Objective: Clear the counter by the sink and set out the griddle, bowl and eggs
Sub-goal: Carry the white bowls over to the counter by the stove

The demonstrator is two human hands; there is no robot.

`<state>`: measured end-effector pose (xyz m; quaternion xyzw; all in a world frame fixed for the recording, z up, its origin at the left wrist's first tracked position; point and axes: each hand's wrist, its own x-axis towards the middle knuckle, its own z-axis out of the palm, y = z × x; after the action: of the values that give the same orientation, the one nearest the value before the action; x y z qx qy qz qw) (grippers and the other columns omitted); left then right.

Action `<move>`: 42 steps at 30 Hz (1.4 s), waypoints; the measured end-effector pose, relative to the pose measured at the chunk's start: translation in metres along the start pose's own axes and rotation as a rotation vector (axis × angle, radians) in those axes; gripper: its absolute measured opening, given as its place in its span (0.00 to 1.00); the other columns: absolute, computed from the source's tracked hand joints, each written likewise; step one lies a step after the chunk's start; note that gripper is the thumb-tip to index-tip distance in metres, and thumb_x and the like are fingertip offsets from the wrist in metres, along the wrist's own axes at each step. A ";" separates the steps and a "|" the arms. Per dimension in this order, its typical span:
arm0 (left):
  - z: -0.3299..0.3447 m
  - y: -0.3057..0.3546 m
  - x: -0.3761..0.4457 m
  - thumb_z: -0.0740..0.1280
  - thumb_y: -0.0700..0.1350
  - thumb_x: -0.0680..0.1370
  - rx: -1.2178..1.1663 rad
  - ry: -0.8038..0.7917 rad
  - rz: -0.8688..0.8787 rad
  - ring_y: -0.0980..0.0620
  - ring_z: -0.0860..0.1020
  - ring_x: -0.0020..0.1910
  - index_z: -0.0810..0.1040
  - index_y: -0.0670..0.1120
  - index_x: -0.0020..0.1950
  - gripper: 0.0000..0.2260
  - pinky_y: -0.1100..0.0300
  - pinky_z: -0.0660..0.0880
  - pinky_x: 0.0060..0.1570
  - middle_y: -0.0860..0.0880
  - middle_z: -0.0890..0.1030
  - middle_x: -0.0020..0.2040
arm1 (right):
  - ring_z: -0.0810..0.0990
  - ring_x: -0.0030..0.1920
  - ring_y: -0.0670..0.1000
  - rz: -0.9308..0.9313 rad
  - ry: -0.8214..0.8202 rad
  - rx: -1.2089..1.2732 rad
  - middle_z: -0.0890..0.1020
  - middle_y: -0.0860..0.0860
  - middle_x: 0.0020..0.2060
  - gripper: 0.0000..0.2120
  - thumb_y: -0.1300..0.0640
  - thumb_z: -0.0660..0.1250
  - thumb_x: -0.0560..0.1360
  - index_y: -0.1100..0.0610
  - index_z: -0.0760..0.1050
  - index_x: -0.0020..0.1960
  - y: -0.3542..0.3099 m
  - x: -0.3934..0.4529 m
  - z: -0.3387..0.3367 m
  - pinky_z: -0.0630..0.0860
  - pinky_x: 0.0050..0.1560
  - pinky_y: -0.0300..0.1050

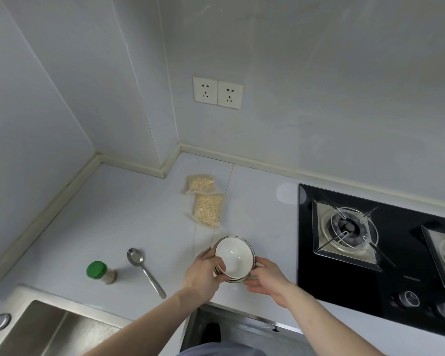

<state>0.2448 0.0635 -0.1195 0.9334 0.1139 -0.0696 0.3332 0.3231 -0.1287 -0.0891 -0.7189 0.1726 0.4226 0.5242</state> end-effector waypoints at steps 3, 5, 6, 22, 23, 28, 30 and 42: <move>0.004 -0.008 -0.001 0.75 0.55 0.73 -0.012 -0.032 0.009 0.57 0.68 0.74 0.80 0.56 0.55 0.12 0.61 0.73 0.62 0.65 0.70 0.72 | 0.87 0.50 0.57 -0.015 -0.006 -0.022 0.84 0.56 0.55 0.21 0.66 0.62 0.79 0.51 0.69 0.69 -0.001 0.001 0.001 0.84 0.45 0.48; 0.000 -0.009 -0.002 0.74 0.56 0.71 -0.127 -0.027 -0.016 0.62 0.68 0.74 0.78 0.59 0.61 0.19 0.62 0.71 0.67 0.64 0.63 0.77 | 0.86 0.50 0.58 -0.019 -0.007 -0.033 0.84 0.55 0.55 0.21 0.66 0.63 0.79 0.49 0.69 0.68 0.000 0.002 0.002 0.85 0.47 0.50; -0.003 -0.009 -0.002 0.74 0.57 0.70 -0.187 -0.036 -0.050 0.63 0.69 0.73 0.76 0.61 0.63 0.23 0.61 0.72 0.68 0.64 0.61 0.77 | 0.86 0.50 0.58 -0.019 -0.006 -0.036 0.84 0.56 0.55 0.21 0.66 0.63 0.79 0.49 0.68 0.68 0.000 0.003 0.002 0.85 0.48 0.50; -0.021 0.019 0.012 0.64 0.47 0.84 -0.933 -0.214 -0.558 0.46 0.82 0.58 0.75 0.50 0.68 0.13 0.46 0.79 0.60 0.49 0.82 0.59 | 0.83 0.56 0.57 0.000 -0.019 0.042 0.77 0.50 0.61 0.24 0.65 0.64 0.78 0.46 0.66 0.69 -0.003 -0.011 0.020 0.84 0.49 0.49; -0.018 0.022 0.008 0.64 0.46 0.84 -0.946 -0.214 -0.542 0.47 0.82 0.56 0.76 0.49 0.68 0.13 0.46 0.80 0.59 0.49 0.82 0.58 | 0.83 0.56 0.57 -0.003 -0.018 0.058 0.77 0.49 0.61 0.24 0.65 0.64 0.78 0.45 0.66 0.69 0.002 -0.017 0.017 0.84 0.50 0.49; -0.007 0.046 -0.021 0.67 0.55 0.71 -0.943 -0.225 -0.496 0.42 0.83 0.57 0.82 0.57 0.57 0.15 0.37 0.78 0.59 0.48 0.85 0.55 | 0.82 0.57 0.51 -0.046 0.006 0.111 0.79 0.46 0.61 0.23 0.64 0.65 0.79 0.43 0.69 0.67 0.027 -0.054 -0.007 0.85 0.51 0.50; -0.007 0.058 -0.028 0.66 0.56 0.72 -0.924 -0.234 -0.476 0.41 0.83 0.56 0.84 0.59 0.53 0.13 0.36 0.78 0.57 0.48 0.86 0.52 | 0.81 0.58 0.50 -0.079 0.024 0.121 0.78 0.46 0.60 0.22 0.63 0.65 0.79 0.42 0.70 0.66 0.035 -0.069 -0.016 0.85 0.51 0.51; 0.037 0.252 -0.047 0.63 0.49 0.84 -0.623 -0.400 -0.160 0.52 0.82 0.55 0.79 0.55 0.63 0.10 0.50 0.83 0.52 0.52 0.83 0.57 | 0.87 0.47 0.58 -0.245 0.329 0.265 0.79 0.45 0.55 0.19 0.53 0.66 0.80 0.41 0.66 0.68 0.088 -0.188 -0.161 0.85 0.48 0.49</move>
<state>0.2629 -0.1571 0.0144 0.7435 0.1349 -0.2382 0.6101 0.2213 -0.3450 0.0211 -0.7186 0.2212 0.2067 0.6260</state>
